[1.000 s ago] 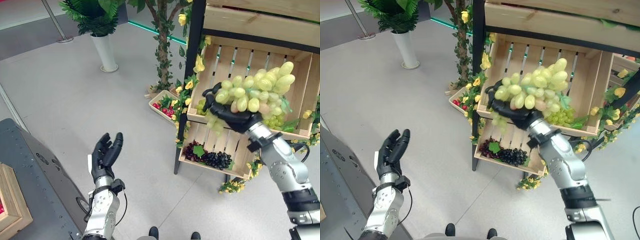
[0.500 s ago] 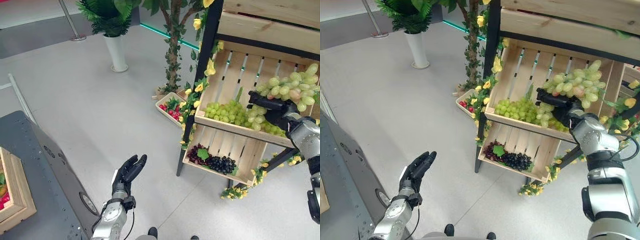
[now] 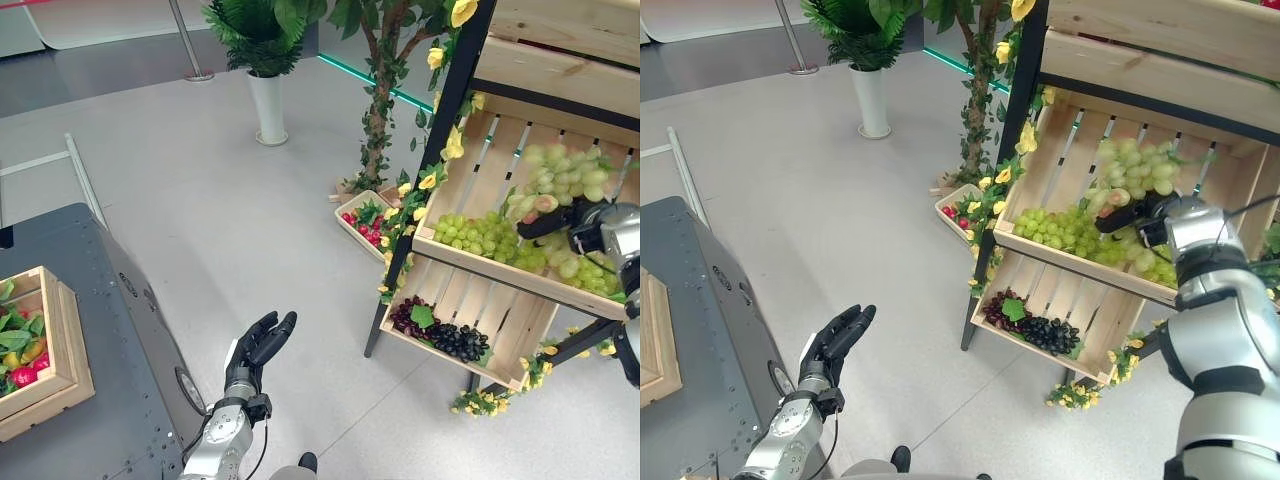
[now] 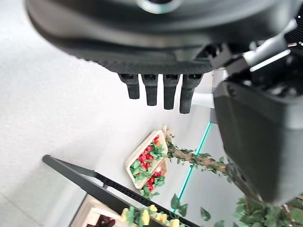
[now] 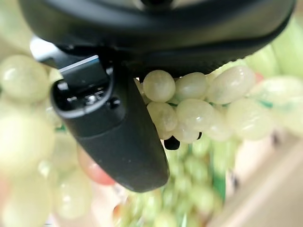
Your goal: Pick up the fruits from the basket on one side to the basket on the other side
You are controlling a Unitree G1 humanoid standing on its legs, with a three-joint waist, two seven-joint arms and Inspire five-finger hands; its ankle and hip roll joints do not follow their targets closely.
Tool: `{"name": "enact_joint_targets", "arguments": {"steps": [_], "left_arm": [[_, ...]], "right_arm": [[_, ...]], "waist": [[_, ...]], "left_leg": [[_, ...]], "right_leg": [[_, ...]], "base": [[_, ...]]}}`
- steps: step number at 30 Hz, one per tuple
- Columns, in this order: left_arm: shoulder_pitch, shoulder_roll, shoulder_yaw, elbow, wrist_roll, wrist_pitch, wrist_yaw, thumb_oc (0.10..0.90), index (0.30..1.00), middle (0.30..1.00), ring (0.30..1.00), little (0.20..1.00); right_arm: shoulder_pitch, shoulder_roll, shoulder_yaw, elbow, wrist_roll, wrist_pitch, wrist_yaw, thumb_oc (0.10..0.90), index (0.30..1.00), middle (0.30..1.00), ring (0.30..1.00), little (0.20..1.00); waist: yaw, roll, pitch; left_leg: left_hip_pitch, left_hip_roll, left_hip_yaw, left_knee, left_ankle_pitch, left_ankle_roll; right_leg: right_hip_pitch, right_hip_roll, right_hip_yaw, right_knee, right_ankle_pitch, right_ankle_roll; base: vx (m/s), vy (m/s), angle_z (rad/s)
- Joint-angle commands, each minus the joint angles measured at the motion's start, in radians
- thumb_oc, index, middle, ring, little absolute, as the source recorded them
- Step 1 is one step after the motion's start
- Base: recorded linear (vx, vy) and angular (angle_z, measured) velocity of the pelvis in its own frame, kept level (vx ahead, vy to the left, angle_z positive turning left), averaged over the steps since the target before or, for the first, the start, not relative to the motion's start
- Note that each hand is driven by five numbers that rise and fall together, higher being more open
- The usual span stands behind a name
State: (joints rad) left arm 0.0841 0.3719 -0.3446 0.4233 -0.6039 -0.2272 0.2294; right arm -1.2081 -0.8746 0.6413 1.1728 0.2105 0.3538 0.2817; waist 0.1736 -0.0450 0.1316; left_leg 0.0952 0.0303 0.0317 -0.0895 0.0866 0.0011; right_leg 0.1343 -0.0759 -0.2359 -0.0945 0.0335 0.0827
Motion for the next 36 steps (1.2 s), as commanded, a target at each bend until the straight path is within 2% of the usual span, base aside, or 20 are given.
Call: {"name": "enact_joint_targets", "arguments": {"steps": [1,4,9,13,14,15,22,29,36], "left_arm": [[-0.068,0.049,-0.036,-0.057,0.011,-0.135,-0.019,0.800,0.900,0.900,0.900,0.900],[-0.067,0.052,-0.031,-0.066,0.010,-0.129,-0.027,0.800,0.900,0.900,0.900,0.900],[-0.073,0.060,-0.029,-0.080,0.003,-0.113,-0.034,0.800,0.900,0.900,0.900,0.900],[-0.074,0.071,-0.026,-0.094,-0.003,-0.105,-0.035,0.800,0.900,0.900,0.900,0.900],[-0.074,0.073,-0.026,-0.096,-0.005,-0.104,-0.035,0.800,0.900,0.900,0.900,0.900],[-0.074,0.073,-0.026,-0.097,-0.005,-0.105,-0.037,0.800,0.900,0.900,0.900,0.900],[-0.076,0.073,-0.021,-0.094,-0.006,-0.105,-0.053,0.800,0.900,0.900,0.900,0.900],[-0.083,0.068,-0.026,-0.084,-0.001,-0.108,-0.053,0.800,0.900,0.900,0.900,0.900],[-0.091,0.070,-0.036,-0.082,-0.004,-0.115,-0.058,0.800,0.900,0.900,0.900,0.900]], "right_arm": [[-0.301,-0.173,0.166,-0.035,-0.175,-0.144,-0.008,0.400,0.300,0.300,0.300,0.300],[-0.321,-0.148,0.215,-0.048,-0.215,-0.163,-0.016,0.400,0.300,0.300,0.300,0.300],[-0.331,-0.118,0.240,-0.062,-0.263,-0.139,-0.070,0.400,0.300,0.300,0.300,0.300],[-0.332,-0.126,0.222,-0.055,-0.213,-0.128,-0.115,0.400,0.300,0.300,0.300,0.300],[-0.328,-0.129,0.213,-0.060,-0.197,-0.127,-0.123,0.568,0.552,0.552,0.552,0.552],[-0.324,-0.132,0.206,-0.063,-0.189,-0.126,-0.128,0.800,0.900,0.900,0.900,0.900],[-0.270,-0.142,0.131,-0.105,-0.045,-0.126,-0.118,0.800,0.900,0.900,0.900,0.900],[-0.217,-0.152,0.097,-0.105,-0.055,-0.102,-0.052,0.800,0.900,0.900,0.900,0.900],[-0.210,-0.166,0.104,-0.076,-0.056,-0.119,-0.032,0.800,0.900,0.900,0.900,0.900]], "waist": [[0.026,-0.075,-0.075],[0.036,-0.076,-0.076],[0.045,-0.074,-0.078],[0.046,-0.071,-0.077],[0.044,-0.071,-0.076],[0.043,-0.070,-0.075],[0.028,-0.066,-0.077],[0.010,-0.062,-0.075],[-0.001,-0.059,-0.077]], "left_leg": [[0.028,-0.020,-0.085,0.002,-0.110,-0.005],[0.025,-0.022,-0.090,0.002,-0.106,-0.004],[0.027,-0.024,-0.095,0.002,-0.105,0.001],[0.027,-0.025,-0.097,0.002,-0.107,0.003],[0.028,-0.025,-0.095,0.002,-0.108,0.003],[0.028,-0.026,-0.095,0.002,-0.108,0.003],[0.035,-0.023,-0.074,0.002,-0.116,0.005],[0.038,-0.020,-0.053,0.002,-0.123,0.007],[0.043,-0.017,-0.036,0.002,-0.127,0.008]], "right_leg": [[0.056,0.004,-0.048,0.007,-0.044,-0.054],[0.058,0.001,-0.056,0.007,-0.044,-0.052],[0.064,-0.001,-0.064,0.007,-0.045,-0.052],[0.064,-0.002,-0.064,0.007,-0.045,-0.050],[0.064,-0.002,-0.063,0.007,-0.045,-0.049],[0.064,-0.003,-0.062,0.007,-0.044,-0.049],[0.061,-0.005,-0.048,0.007,-0.042,-0.047],[0.053,-0.004,-0.032,0.007,-0.038,-0.047],[0.049,-0.004,-0.020,0.007,-0.035,-0.045]], "base": [[0.00,0.000,0.00],[-0.01,0.006,0.04],[-0.01,0.011,0.09],[-0.01,0.006,0.03],[0.00,0.000,0.00],[0.00,0.000,0.00],[0.00,0.001,0.00],[0.00,0.000,-0.05],[0.00,-0.001,-0.07]]}}
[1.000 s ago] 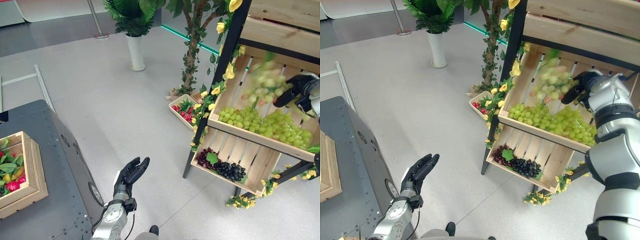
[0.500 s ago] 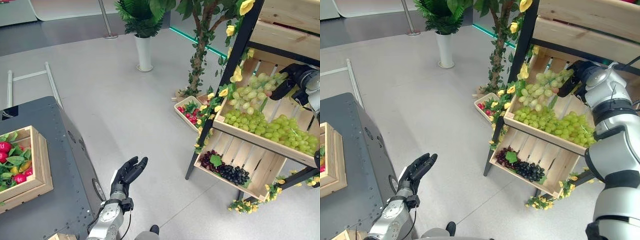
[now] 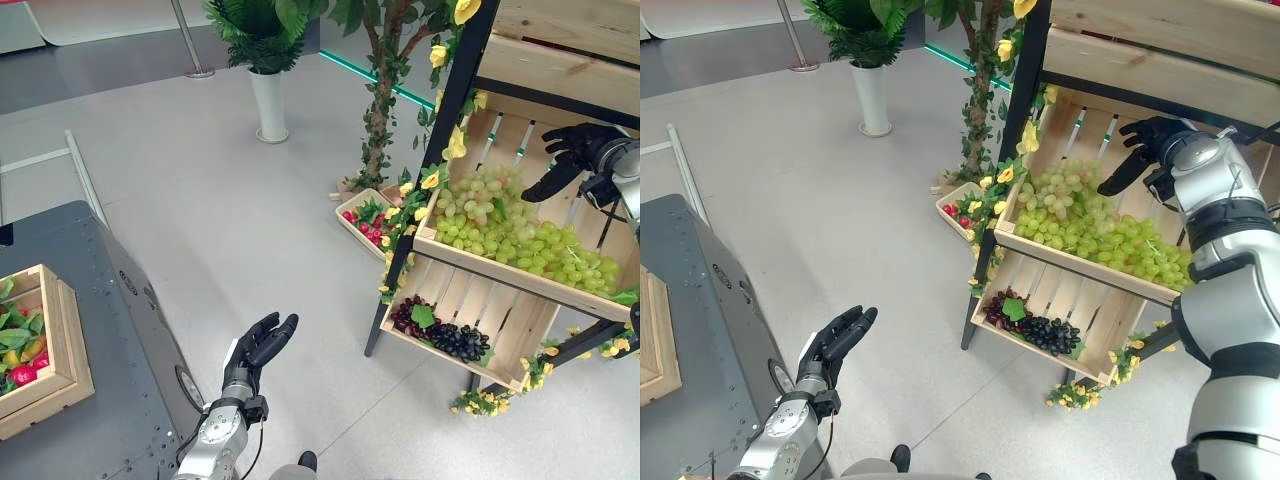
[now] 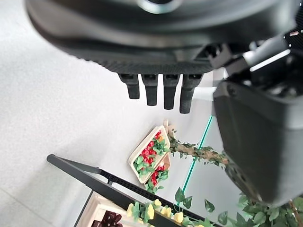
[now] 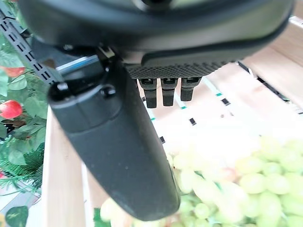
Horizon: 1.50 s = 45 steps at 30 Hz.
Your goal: Pick up the fruits from the basket on one side to the basket on the other side
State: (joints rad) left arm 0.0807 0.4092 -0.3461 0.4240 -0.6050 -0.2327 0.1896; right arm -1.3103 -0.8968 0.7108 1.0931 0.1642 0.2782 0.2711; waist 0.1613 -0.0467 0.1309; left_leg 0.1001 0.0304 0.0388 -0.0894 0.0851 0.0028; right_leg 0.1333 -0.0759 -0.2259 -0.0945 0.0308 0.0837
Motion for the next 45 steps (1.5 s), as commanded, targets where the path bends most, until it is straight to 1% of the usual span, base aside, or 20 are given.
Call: {"name": "enact_joint_targets", "arguments": {"steps": [1,8,15,16,19,22,24,26,28,29,31,36,37,38,39,40,41,42,44,45], "left_arm": [[-0.086,0.033,-0.037,-0.083,-0.007,-0.109,-0.024,0.800,0.900,0.900,0.900,0.900],[-0.073,0.035,-0.036,-0.085,-0.024,-0.102,-0.043,0.800,0.900,0.900,0.900,0.900],[-0.051,0.036,-0.018,-0.105,-0.023,-0.107,-0.044,0.800,0.900,0.900,0.900,0.900],[-0.046,0.031,-0.013,-0.110,-0.030,-0.112,-0.036,0.800,0.900,0.900,0.900,0.900],[-0.037,0.009,0.006,-0.111,-0.031,-0.105,-0.016,0.800,0.900,0.900,0.900,0.900],[-0.032,-0.004,0.021,-0.112,-0.024,-0.098,0.001,0.800,0.900,0.900,0.900,0.900],[-0.035,-0.016,0.026,-0.113,-0.014,-0.096,0.013,0.800,0.900,0.900,0.900,0.900],[-0.043,-0.028,0.024,-0.111,-0.005,-0.093,0.025,0.800,0.900,0.900,0.900,0.900],[-0.050,-0.041,0.026,-0.113,0.006,-0.092,0.046,0.800,0.900,0.900,0.900,0.900],[-0.055,-0.048,0.027,-0.112,0.013,-0.092,0.060,0.800,0.900,0.900,0.900,0.900],[-0.058,-0.059,0.033,-0.114,0.024,-0.089,0.071,0.800,0.900,0.900,0.900,0.900],[-0.041,-0.070,0.043,-0.131,0.043,-0.089,0.079,0.800,0.900,0.900,0.900,0.900],[-0.037,-0.073,0.044,-0.134,0.046,-0.089,0.081,0.800,0.900,0.900,0.900,0.900],[-0.037,-0.073,0.044,-0.134,0.046,-0.089,0.081,0.800,0.900,0.900,0.900,0.900],[-0.034,-0.079,0.039,-0.137,0.049,-0.091,0.082,0.800,0.900,0.900,0.900,0.900],[-0.031,-0.086,0.034,-0.138,0.056,-0.093,0.080,0.800,0.900,0.900,0.900,0.900],[-0.030,-0.088,0.032,-0.140,0.058,-0.094,0.080,0.800,0.900,0.900,0.900,0.900],[-0.025,-0.093,0.022,-0.144,0.065,-0.098,0.085,0.800,0.900,0.900,0.900,0.900],[-0.018,-0.097,0.009,-0.152,0.071,-0.100,0.098,0.800,0.900,0.900,0.900,0.900],[-0.017,-0.097,0.008,-0.154,0.071,-0.100,0.099,0.800,0.900,0.900,0.900,0.900]], "right_arm": [[-0.102,-0.151,0.026,0.007,0.001,-0.053,-0.025,0.800,0.900,0.900,0.900,0.900],[-0.037,-0.187,-0.019,-0.064,0.061,-0.088,-0.044,0.800,0.900,0.900,0.900,0.900],[0.176,-0.203,-0.173,-0.360,0.147,-0.167,-0.235,0.800,0.900,0.900,0.900,0.900],[0.264,-0.197,-0.237,-0.460,0.135,-0.183,-0.274,0.800,0.900,0.900,0.900,0.900],[0.511,-0.129,-0.393,-0.715,0.028,-0.213,-0.373,0.800,0.900,0.900,0.900,0.900],[0.636,-0.077,-0.471,-0.844,-0.005,-0.241,-0.405,0.800,0.900,0.900,0.900,0.900],[0.736,-0.015,-0.526,-0.965,0.006,-0.266,-0.405,0.800,0.900,0.900,0.900,0.900],[0.789,0.031,-0.544,-1.040,0.010,-0.286,-0.409,0.800,0.900,0.900,0.900,0.900],[0.842,0.078,-0.557,-1.109,0.033,-0.309,-0.391,0.800,0.900,0.900,0.900,0.900],[0.878,0.113,-0.560,-1.145,0.069,-0.325,-0.357,0.800,0.900,0.900,0.900,0.900],[0.929,0.157,-0.555,-1.195,0.087,-0.341,-0.314,0.800,0.900,0.900,0.900,0.900],[1.029,0.229,-0.556,-1.289,0.190,-0.398,-0.229,0.800,0.900,0.900,0.900,0.900],[1.047,0.257,-0.554,-1.312,0.259,-0.438,-0.204,0.800,0.900,0.900,0.900,0.900],[1.047,0.257,-0.554,-1.312,0.259,-0.438,-0.204,0.800,0.900,0.900,0.900,0.900],[1.069,0.331,-0.543,-1.346,0.408,-0.476,-0.128,0.800,0.900,0.900,0.900,0.900],[1.083,0.383,-0.530,-1.354,0.475,-0.481,-0.077,0.800,0.900,0.900,0.900,0.900],[1.090,0.402,-0.521,-1.356,0.497,-0.483,-0.061,0.800,0.900,0.900,0.900,0.900],[1.108,0.450,-0.493,-1.364,0.540,-0.483,-0.016,0.800,0.900,0.900,0.900,0.900],[1.132,0.492,-0.452,-1.370,0.553,-0.494,0.018,0.800,0.900,0.900,0.900,0.900],[1.135,0.495,-0.448,-1.371,0.550,-0.498,0.020,0.800,0.900,0.900,0.900,0.900]], "waist": [[0.008,-0.056,-0.078],[-0.011,-0.052,-0.081],[-0.048,-0.040,-0.075],[-0.060,-0.035,-0.073],[-0.090,-0.023,-0.065],[-0.106,-0.018,-0.063],[-0.119,-0.014,-0.059],[-0.129,-0.009,-0.055],[-0.139,-0.005,-0.051],[-0.143,-0.002,-0.048],[-0.147,0.001,-0.044],[-0.153,0.006,-0.041],[-0.155,0.007,-0.040],[-0.155,0.007,-0.040],[-0.154,0.011,-0.038],[-0.151,0.014,-0.038],[-0.150,0.015,-0.038],[-0.146,0.018,-0.038],[-0.141,0.022,-0.038],[-0.141,0.022,-0.038]], "left_leg": [[0.039,-0.017,-0.040,0.002,-0.127,0.006],[0.042,-0.013,-0.022,0.002,-0.131,0.005],[0.045,-0.010,0.003,0.002,-0.139,0.009],[0.045,-0.009,0.008,0.002,-0.141,0.011],[0.049,-0.008,0.022,0.002,-0.144,0.019],[0.051,-0.006,0.033,0.002,-0.147,0.023],[0.051,-0.006,0.042,0.002,-0.150,0.027],[0.051,-0.005,0.047,0.002,-0.152,0.029],[0.051,-0.004,0.052,0.002,-0.155,0.030],[0.051,-0.004,0.054,0.002,-0.157,0.031],[0.052,-0.005,0.057,0.002,-0.158,0.032],[0.055,-0.004,0.065,0.002,-0.161,0.032],[0.056,-0.004,0.067,0.002,-0.161,0.032],[0.056,-0.004,0.067,0.002,-0.161,0.032],[0.056,-0.004,0.067,0.002,-0.162,0.032],[0.056,-0.005,0.066,0.002,-0.162,0.032],[0.056,-0.005,0.065,0.002,-0.162,0.032],[0.055,-0.006,0.062,0.002,-0.162,0.032],[0.055,-0.008,0.059,0.002,-0.161,0.031],[0.054,-0.008,0.059,0.002,-0.161,0.031]], "right_leg": [[0.048,-0.004,-0.028,0.007,-0.032,-0.045],[0.042,-0.005,-0.014,0.007,-0.030,-0.044],[0.032,-0.004,0.008,0.007,-0.028,-0.043],[0.029,-0.004,0.017,0.007,-0.028,-0.042],[0.025,-0.005,0.035,0.007,-0.027,-0.041],[0.021,-0.005,0.045,0.007,-0.027,-0.040],[0.016,-0.005,0.055,0.007,-0.026,-0.039],[0.013,-0.004,0.063,0.007,-0.026,-0.040],[0.011,-0.003,0.070,0.007,-0.026,-0.040],[0.009,-0.003,0.073,0.007,-0.026,-0.039],[0.008,-0.004,0.076,0.007,-0.025,-0.039],[0.008,-0.004,0.075,0.007,-0.025,-0.037],[0.008,-0.004,0.075,0.007,-0.025,-0.036],[0.008,-0.004,0.075,0.007,-0.025,-0.036],[0.008,-0.004,0.074,0.007,-0.026,-0.036],[0.009,-0.003,0.073,0.007,-0.027,-0.037],[0.009,-0.003,0.072,0.007,-0.028,-0.037],[0.010,-0.003,0.070,0.007,-0.029,-0.036],[0.011,-0.004,0.065,0.007,-0.030,-0.035],[0.010,-0.004,0.064,0.007,-0.031,-0.035]], "base": [[0.03,-0.006,-0.03],[0.02,-0.009,-0.06],[0.01,-0.008,-0.12],[0.00,0.006,-0.16],[0.00,0.004,-0.07],[0.00,-0.006,-0.13],[0.00,-0.009,-0.13],[-0.01,-0.006,-0.13],[-0.01,-0.008,-0.19],[-0.01,-0.010,-0.15],[-0.01,-0.007,-0.05],[0.00,0.000,0.00],[0.00,0.000,0.00],[-0.01,-0.022,-0.03],[0.00,-0.020,-0.03],[0.00,-0.022,-0.03],[0.00,0.000,0.00],[0.00,0.000,0.00],[0.00,0.000,0.00],[0.00,0.000,0.00]]}}
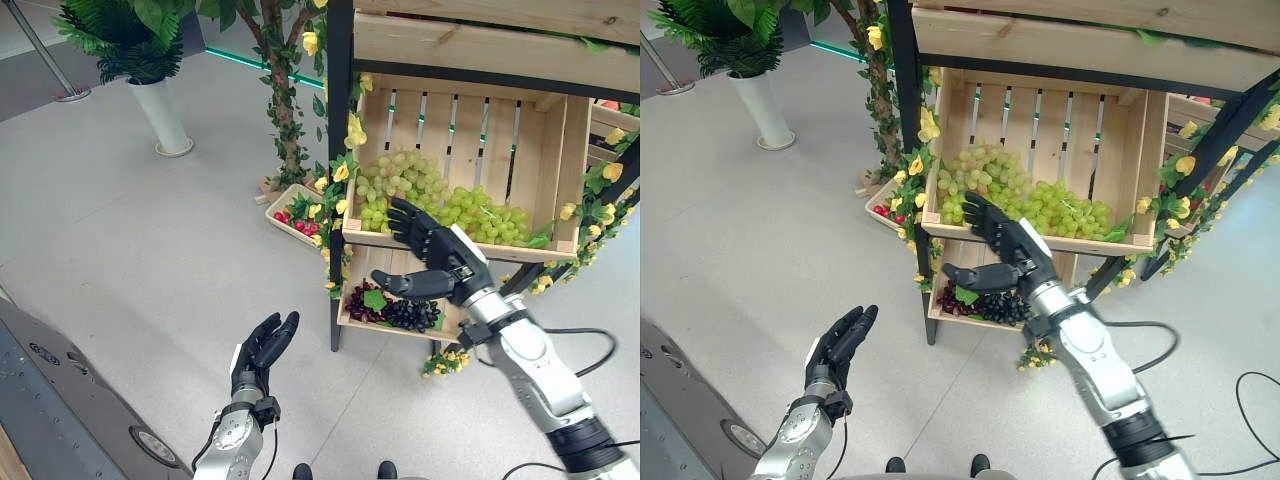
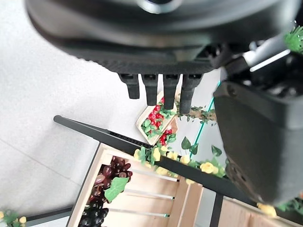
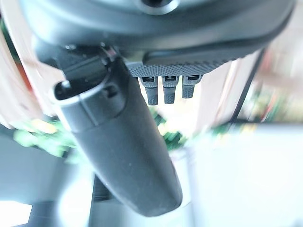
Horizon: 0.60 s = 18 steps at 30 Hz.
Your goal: Pick up the fruits from the basket on one side to the basket on the other side
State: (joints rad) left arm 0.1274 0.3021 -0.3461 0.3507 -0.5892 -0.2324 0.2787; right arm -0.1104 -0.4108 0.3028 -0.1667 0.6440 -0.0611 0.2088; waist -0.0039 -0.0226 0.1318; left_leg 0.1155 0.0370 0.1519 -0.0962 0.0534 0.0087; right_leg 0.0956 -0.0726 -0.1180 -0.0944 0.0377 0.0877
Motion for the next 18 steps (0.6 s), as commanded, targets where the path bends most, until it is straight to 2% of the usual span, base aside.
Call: {"name": "enact_joint_targets", "arguments": {"steps": [1,6,18], "left_arm": [[-0.061,0.011,0.003,-0.086,0.056,-0.098,0.017,0.800,0.900,0.900,0.900,0.900],[-0.055,0.011,-0.009,-0.070,0.055,-0.108,0.044,0.800,0.900,0.900,0.900,0.900],[-0.046,0.002,-0.020,-0.020,0.046,-0.128,0.071,0.800,0.900,0.900,0.900,0.900]], "right_arm": [[-0.054,0.019,-0.021,-0.113,0.071,-0.166,0.090,0.800,0.900,0.900,0.900,0.900],[-0.017,0.053,0.050,-0.078,0.135,-0.139,0.143,0.800,0.900,0.900,0.900,0.900],[0.021,0.098,0.181,0.076,0.123,-0.120,0.124,0.800,0.900,0.900,0.900,0.900]], "waist": [[0.027,0.000,-0.039],[0.036,0.001,-0.036],[0.068,0.001,-0.026]], "left_leg": [[0.037,-0.016,-0.057,0.009,-0.128,0.025],[0.030,-0.020,-0.069,0.009,-0.124,0.026],[0.023,-0.029,-0.108,0.009,-0.110,0.023]], "right_leg": [[0.047,-0.007,-0.046,0.007,-0.037,-0.039],[0.047,-0.008,-0.061,0.007,-0.039,-0.038],[0.059,-0.011,-0.100,0.007,-0.048,-0.042]], "base": [[0.00,0.000,0.00],[-0.01,-0.007,0.04],[0.00,0.001,0.04]]}}
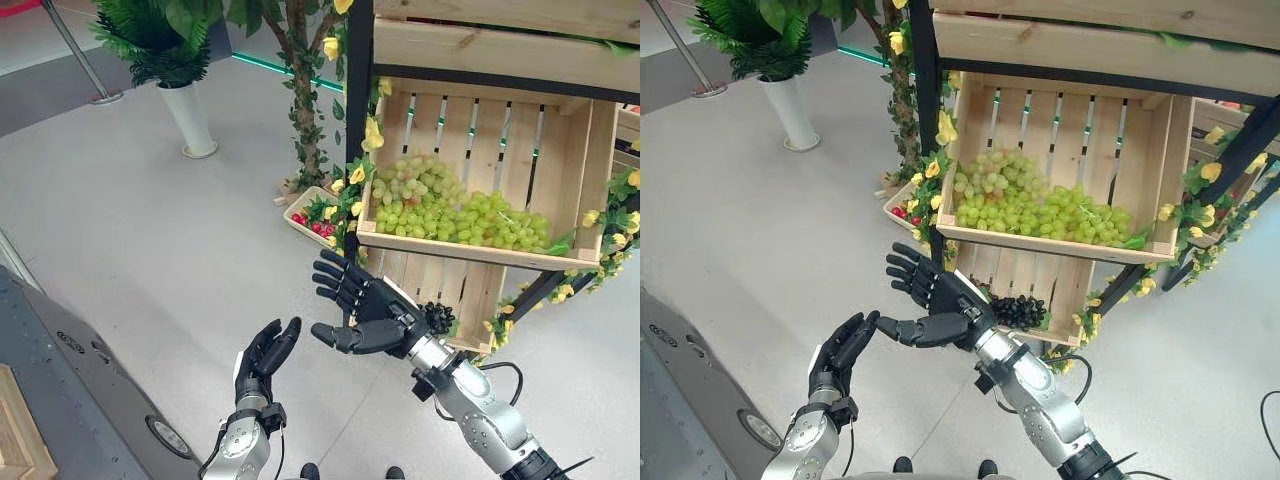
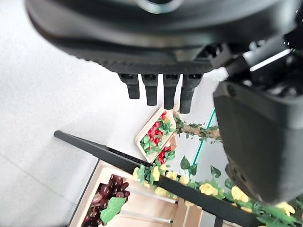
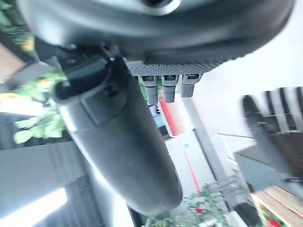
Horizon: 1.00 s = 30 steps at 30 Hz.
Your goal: Pick up the fruits from the basket on one side to the basket on the other side
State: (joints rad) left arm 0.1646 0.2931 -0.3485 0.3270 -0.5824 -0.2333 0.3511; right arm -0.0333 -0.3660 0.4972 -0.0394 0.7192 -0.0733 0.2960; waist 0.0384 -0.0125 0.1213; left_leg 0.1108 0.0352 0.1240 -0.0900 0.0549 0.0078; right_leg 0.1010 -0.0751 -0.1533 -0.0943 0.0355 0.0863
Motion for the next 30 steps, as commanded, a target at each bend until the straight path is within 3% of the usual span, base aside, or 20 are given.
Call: {"name": "enact_joint_targets", "arguments": {"steps": [1,6,17,19,20,21,22,23,25,28,30], "left_arm": [[-0.082,0.009,-0.018,0.008,0.037,-0.131,-0.003,0.800,0.900,0.900,0.900,0.900],[-0.069,-0.002,-0.018,0.050,0.039,-0.132,-0.006,0.800,0.900,0.900,0.900,0.900],[-0.050,-0.020,-0.002,0.112,0.049,-0.098,-0.032,0.800,0.900,0.900,0.900,0.900],[-0.046,-0.019,0.000,0.106,0.070,-0.079,-0.036,0.800,0.900,0.900,0.900,0.900],[-0.054,-0.008,0.001,0.100,0.078,-0.058,-0.042,0.800,0.900,0.900,0.900,0.900],[-0.058,-0.003,0.002,0.100,0.080,-0.053,-0.046,0.800,0.900,0.900,0.900,0.900],[-0.065,0.005,0.005,0.102,0.085,-0.046,-0.051,0.800,0.900,0.900,0.900,0.900],[-0.085,0.021,0.009,0.122,0.081,-0.029,-0.062,0.800,0.900,0.900,0.900,0.900],[-0.106,0.026,0.012,0.140,0.064,-0.011,-0.074,0.800,0.900,0.900,0.900,0.900],[-0.156,0.005,-0.001,0.191,0.044,-0.003,-0.084,0.800,0.900,0.900,0.900,0.900],[-0.162,-0.006,-0.004,0.203,0.042,0.003,-0.071,0.800,0.900,0.900,0.900,0.900]], "right_arm": [[-0.053,0.056,-0.008,-0.039,0.052,-0.095,0.035,0.800,0.900,0.900,0.900,0.900],[-0.032,0.068,0.017,0.094,0.021,-0.045,0.016,0.800,0.900,0.900,0.900,0.900],[0.005,0.089,-0.025,0.185,0.003,0.010,-0.056,0.800,0.900,0.900,0.900,0.900],[0.011,0.106,-0.036,0.199,0.018,0.023,-0.063,0.800,0.900,0.900,0.900,0.900],[0.009,0.118,-0.038,0.206,0.021,0.018,-0.058,0.800,0.900,0.900,0.900,0.900],[0.008,0.120,-0.037,0.208,0.019,0.011,-0.057,0.800,0.900,0.900,0.900,0.900],[0.006,0.122,-0.036,0.212,0.012,-0.001,-0.053,0.800,0.900,0.900,0.900,0.900],[-0.002,0.119,-0.028,0.219,0.019,-0.028,-0.066,0.800,0.900,0.900,0.900,0.900],[-0.005,0.113,-0.029,0.218,0.036,-0.042,-0.084,0.800,0.900,0.900,0.900,0.900],[-0.003,0.106,-0.041,0.221,0.048,-0.080,-0.127,0.800,0.900,0.900,0.900,0.900],[-0.006,0.107,-0.056,0.229,0.051,-0.069,-0.133,0.800,0.900,0.900,0.900,0.900]], "waist": [[0.027,-0.009,-0.014],[0.043,-0.012,-0.007],[0.063,-0.014,0.003],[0.067,-0.012,0.010],[0.065,-0.012,0.026],[0.062,-0.012,0.031],[0.059,-0.012,0.040],[0.047,-0.009,0.059],[0.031,-0.004,0.061],[-0.010,0.005,0.055],[-0.009,-0.005,0.052]], "left_leg": [[0.027,-0.028,-0.083,0.003,-0.111,0.024],[0.024,-0.032,-0.104,0.003,-0.103,0.024],[0.025,-0.050,-0.167,0.003,-0.090,0.032],[0.017,-0.060,-0.190,0.023,-0.091,0.045],[0.006,-0.068,-0.200,0.051,-0.096,0.062],[0.002,-0.071,-0.205,0.059,-0.096,0.066],[-0.004,-0.075,-0.214,0.069,-0.096,0.071],[-0.014,-0.082,-0.253,0.088,-0.091,0.078],[-0.028,-0.084,-0.296,0.094,-0.082,0.080],[-0.063,-0.082,-0.382,0.074,-0.051,0.070],[-0.080,-0.066,-0.391,0.065,-0.034,0.045]], "right_leg": [[0.055,-0.009,-0.067,0.007,-0.046,-0.041],[0.064,-0.012,-0.087,0.007,-0.049,-0.045],[0.080,-0.022,-0.120,0.034,-0.066,-0.049],[0.052,-0.029,-0.128,0.136,-0.094,-0.046],[-0.003,-0.040,-0.123,0.280,-0.101,-0.036],[-0.027,-0.042,-0.118,0.326,-0.092,-0.032],[-0.059,-0.045,-0.100,0.384,-0.084,-0.028],[-0.101,-0.031,-0.023,0.425,-0.074,-0.033],[-0.100,-0.007,0.046,0.369,-0.091,-0.048],[-0.095,0.045,0.213,0.244,-0.090,-0.071],[-0.071,0.054,0.204,0.197,-0.090,-0.081]], "base": [[0.02,0.011,0.13],[0.03,0.022,0.13],[0.07,0.061,0.15],[0.05,0.024,0.22],[0.01,-0.023,0.09],[0.00,-0.059,0.19],[-0.01,-0.189,0.36],[-0.02,-0.269,0.47],[-0.02,-0.295,0.71],[-0.04,-0.465,1.05],[-0.03,-0.438,1.30]]}}
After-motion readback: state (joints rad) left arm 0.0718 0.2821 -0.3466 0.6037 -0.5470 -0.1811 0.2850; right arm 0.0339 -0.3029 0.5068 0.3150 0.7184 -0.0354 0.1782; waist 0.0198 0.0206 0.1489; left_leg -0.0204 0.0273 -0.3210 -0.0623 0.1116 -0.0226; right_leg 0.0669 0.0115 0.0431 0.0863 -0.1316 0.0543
